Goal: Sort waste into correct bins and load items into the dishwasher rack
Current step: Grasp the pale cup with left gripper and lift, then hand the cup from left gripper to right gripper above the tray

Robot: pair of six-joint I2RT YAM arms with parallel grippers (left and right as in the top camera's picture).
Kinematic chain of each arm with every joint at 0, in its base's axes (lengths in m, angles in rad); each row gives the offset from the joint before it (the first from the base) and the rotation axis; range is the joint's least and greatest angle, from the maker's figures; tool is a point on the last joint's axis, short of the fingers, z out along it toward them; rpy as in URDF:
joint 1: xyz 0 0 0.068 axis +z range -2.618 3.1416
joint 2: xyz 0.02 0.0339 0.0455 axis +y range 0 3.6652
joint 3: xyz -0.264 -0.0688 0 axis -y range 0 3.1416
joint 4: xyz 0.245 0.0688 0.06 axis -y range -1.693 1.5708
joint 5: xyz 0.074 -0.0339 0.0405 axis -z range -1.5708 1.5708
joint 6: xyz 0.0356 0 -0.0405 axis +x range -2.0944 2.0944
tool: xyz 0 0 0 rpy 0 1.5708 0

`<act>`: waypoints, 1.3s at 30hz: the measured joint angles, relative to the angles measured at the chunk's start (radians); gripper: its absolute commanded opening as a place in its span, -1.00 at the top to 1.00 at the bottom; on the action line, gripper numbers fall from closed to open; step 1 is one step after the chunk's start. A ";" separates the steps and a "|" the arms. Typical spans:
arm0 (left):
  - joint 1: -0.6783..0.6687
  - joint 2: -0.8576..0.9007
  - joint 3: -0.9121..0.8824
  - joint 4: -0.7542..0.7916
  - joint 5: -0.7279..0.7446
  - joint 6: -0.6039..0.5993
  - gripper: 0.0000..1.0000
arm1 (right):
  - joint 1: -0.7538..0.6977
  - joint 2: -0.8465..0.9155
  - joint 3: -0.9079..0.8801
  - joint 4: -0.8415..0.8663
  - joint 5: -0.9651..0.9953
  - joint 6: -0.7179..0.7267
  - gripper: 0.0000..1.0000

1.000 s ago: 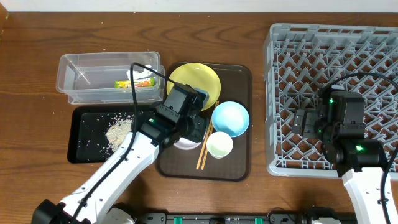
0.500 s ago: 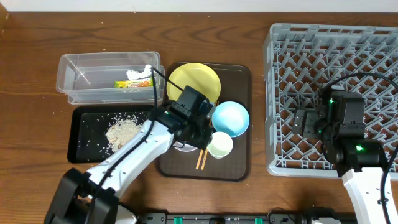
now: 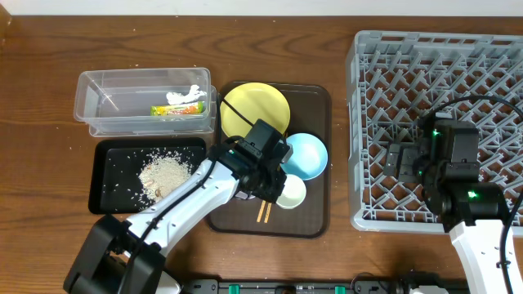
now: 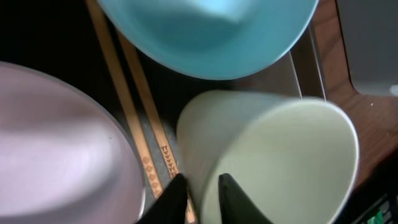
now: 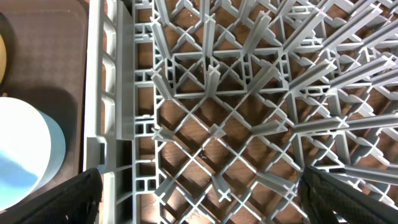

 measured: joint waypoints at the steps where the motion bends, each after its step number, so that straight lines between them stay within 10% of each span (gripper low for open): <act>1: 0.000 0.000 0.000 0.000 0.000 0.001 0.86 | 0.000 0.000 0.000 0.000 0.000 0.000 -0.99; 17: 0.207 -0.163 0.077 0.047 0.061 -0.065 0.88 | 0.000 0.000 0.000 0.151 -0.013 0.001 -0.99; 29: 0.407 0.018 0.093 0.626 0.650 -0.548 0.88 | 0.006 0.038 0.001 0.233 -0.626 -0.161 -0.99; 39: 0.385 0.144 0.093 0.821 0.937 -0.851 0.88 | 0.057 0.213 0.001 0.417 -0.956 -0.291 -0.99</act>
